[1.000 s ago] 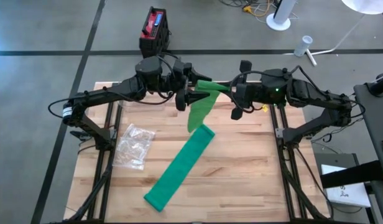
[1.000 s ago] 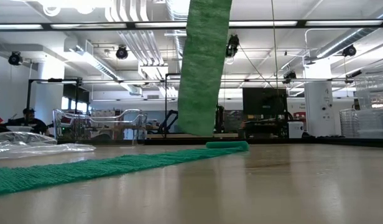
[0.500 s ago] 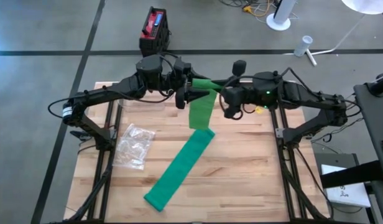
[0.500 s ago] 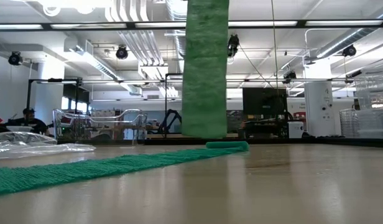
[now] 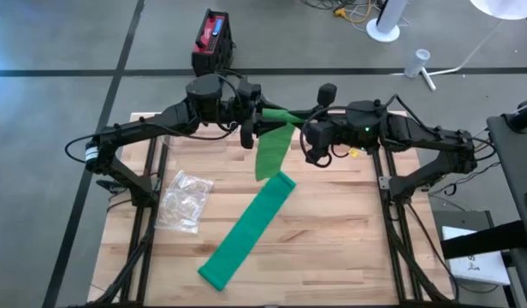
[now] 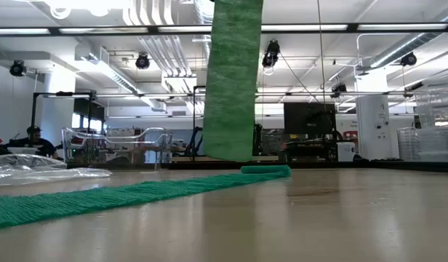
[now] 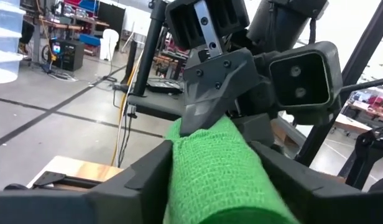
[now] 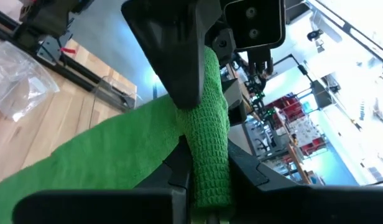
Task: Roll bandage
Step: Roll the green bandage
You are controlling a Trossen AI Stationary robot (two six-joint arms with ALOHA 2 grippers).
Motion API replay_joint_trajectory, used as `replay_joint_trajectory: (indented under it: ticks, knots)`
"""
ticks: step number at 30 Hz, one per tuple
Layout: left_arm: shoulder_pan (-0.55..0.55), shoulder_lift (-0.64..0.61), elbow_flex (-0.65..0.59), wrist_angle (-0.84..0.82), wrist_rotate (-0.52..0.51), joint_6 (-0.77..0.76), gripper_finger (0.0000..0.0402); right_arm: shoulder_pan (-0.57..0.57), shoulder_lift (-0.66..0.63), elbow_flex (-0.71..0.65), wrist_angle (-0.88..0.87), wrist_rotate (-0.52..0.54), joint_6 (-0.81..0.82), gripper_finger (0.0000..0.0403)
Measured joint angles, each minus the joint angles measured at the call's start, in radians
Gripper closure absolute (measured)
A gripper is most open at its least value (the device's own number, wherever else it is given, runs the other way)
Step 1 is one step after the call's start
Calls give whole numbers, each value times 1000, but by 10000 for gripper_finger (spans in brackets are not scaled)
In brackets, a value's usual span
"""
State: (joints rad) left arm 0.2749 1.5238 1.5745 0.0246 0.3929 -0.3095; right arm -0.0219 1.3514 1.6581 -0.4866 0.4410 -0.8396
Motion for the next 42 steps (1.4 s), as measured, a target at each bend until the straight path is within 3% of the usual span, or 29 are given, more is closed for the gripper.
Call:
replay_joint_trajectory:
  ticks: [5, 11, 20, 25, 31, 42]
  knots:
    - [1, 0, 0, -7, 4, 12, 271, 0, 0, 0, -8, -6, 61, 331]
    - [1, -1, 0, -7, 12, 21, 326, 0, -1, 0, -15, -7, 206, 274]
    - [-3, -2, 1, -14, 98, 169, 338, -10, -36, 23, -82, -167, 504, 160]
    - [-11, -3, 1, -29, 101, 271, 344, -36, -54, 24, -78, -299, 656, 123]
    - [-28, -3, 1, -21, 57, 332, 341, -44, -55, 24, -85, -317, 720, 118]
    - [-42, -2, 1, -5, 44, 415, 342, -45, -47, 24, -66, -345, 760, 169]
